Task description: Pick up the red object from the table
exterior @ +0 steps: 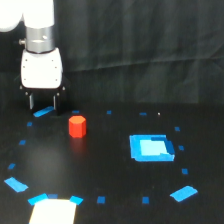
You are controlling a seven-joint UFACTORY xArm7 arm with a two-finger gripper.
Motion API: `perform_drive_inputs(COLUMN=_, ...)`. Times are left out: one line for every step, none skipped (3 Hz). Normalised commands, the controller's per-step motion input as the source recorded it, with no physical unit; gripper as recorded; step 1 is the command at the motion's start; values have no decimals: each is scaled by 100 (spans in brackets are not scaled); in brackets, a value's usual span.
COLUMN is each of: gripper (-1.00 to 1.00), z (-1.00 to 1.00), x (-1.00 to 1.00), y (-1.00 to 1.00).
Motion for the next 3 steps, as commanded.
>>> perform_drive_inputs(gripper=12, z=-64, x=100, y=-100)
perform_drive_inputs(gripper=6, z=-100, x=100, y=-100)
perform_drive_inputs(gripper=100, z=-88, x=100, y=-100)
